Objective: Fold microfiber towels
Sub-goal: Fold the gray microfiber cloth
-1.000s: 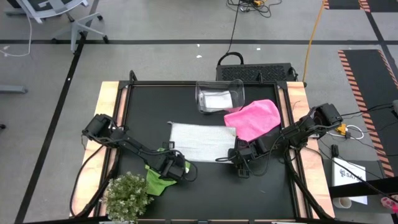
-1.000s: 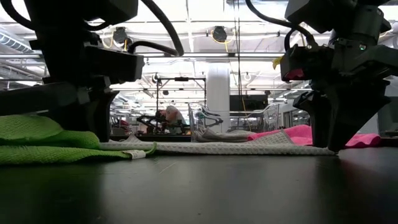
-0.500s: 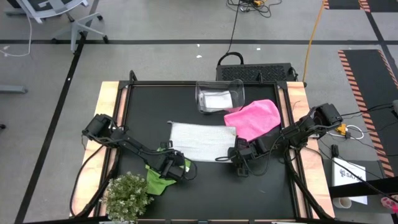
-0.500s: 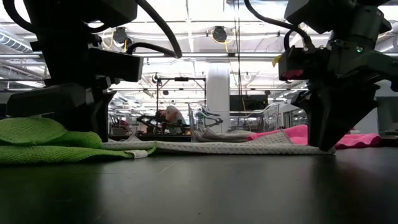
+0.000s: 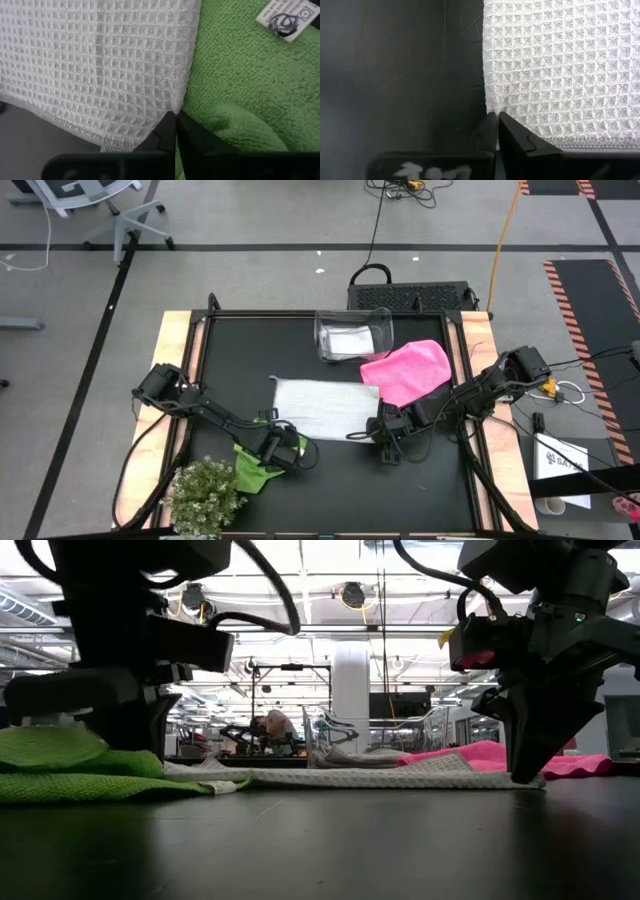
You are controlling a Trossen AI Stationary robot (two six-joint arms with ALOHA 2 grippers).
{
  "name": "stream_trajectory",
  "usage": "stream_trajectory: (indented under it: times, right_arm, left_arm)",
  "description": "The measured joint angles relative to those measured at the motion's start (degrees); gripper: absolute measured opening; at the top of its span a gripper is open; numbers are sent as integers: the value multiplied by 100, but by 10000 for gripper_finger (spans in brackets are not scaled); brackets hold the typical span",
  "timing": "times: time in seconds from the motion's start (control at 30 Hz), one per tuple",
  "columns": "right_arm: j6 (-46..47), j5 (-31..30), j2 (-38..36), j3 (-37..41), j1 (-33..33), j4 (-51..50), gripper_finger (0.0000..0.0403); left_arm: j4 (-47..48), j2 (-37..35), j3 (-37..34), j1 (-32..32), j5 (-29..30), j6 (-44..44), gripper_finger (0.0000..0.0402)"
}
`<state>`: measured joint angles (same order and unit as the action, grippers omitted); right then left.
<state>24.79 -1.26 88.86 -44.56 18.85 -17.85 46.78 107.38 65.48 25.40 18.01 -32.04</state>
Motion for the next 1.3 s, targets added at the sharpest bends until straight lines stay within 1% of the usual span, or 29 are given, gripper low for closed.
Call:
stream_trajectory:
  times: [0.13, 0.37, 0.6, 0.73, 0.97, 1.03, 1.17, 1.3]
  right_arm:
    - [3, 34, -19, 0, 0, -4, 1]
    - [305, 886, -197, 0, -9, 49, 1]
    - [452, 879, -719, 0, -40, -82, 1]
    - [473, 865, -1000, 0, -112, -181, 0]
    - [459, 857, -1174, 0, -274, -614, 0]
    - [459, 856, -1187, 0, -278, -797, 0]
    - [459, 859, -1189, 0, -275, -808, 0]
    - [459, 859, -1189, 0, -278, -775, 0]
  left_arm:
    - [1, 3, 223, -82, 3, 21, 5]
    - [68, 3, 430, -330, -319, -16, 3]
    - [321, 1, 557, -547, -890, -107, 3]
    - [304, -1, 561, -550, -1033, -118, 6]
    - [301, -8, 561, -537, -1086, -147, 6]
    - [306, -8, 561, -504, -1012, -133, 3]
    - [306, -8, 563, -458, -680, -100, 2]
    - [306, -10, 563, -462, -700, 13, 2]
